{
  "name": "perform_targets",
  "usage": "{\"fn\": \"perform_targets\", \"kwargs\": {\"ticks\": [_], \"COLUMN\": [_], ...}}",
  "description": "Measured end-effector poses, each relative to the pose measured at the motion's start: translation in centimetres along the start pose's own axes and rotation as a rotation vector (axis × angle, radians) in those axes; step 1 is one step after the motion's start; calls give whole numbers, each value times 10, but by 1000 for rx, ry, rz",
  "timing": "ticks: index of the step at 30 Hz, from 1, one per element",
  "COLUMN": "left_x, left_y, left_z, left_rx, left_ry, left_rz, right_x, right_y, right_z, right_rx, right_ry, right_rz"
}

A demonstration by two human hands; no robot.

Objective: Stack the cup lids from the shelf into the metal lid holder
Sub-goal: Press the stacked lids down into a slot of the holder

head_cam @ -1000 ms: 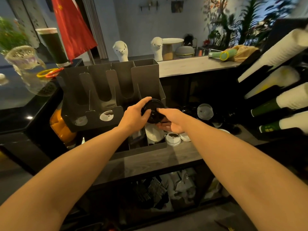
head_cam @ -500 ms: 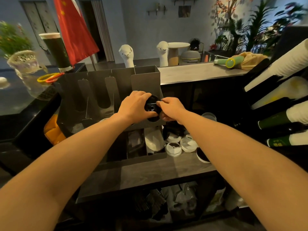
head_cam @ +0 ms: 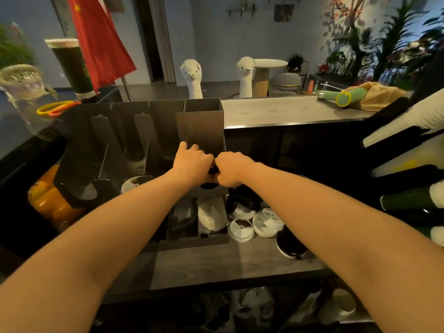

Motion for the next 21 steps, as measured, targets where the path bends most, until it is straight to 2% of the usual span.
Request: {"fn": "perform_targets", "kwargs": {"ticks": [4,10,13,17,21], "left_x": [-1,1,1,-1,-2], "left_y": [7,9,10,12,11], "left_z": [21,27,28,30,30], "left_rx": [224,404,425,383,345], "left_ry": [-78,-143,-167,-26,-13], "left_rz": [-17,23,16,-38,-65], "right_x": [4,9,8,8,9], "right_y": [1,12,15,16,13], "right_z": [3,12,15,18,22], "right_rx": [168,169,151,111,71], "right_ry": [-113,-380,-388,-377,-361], "right_rz": [-56,-103,-97,-92,-60]}}
Point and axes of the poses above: each hand's wrist, its own y-axis towards the middle knuckle, its own z-axis out of the palm, x = y × z, the point moved 6 cm from there along y, towards the middle knuckle, and after that the axes turned 4 degrees about -y, right-handed, at the moved point
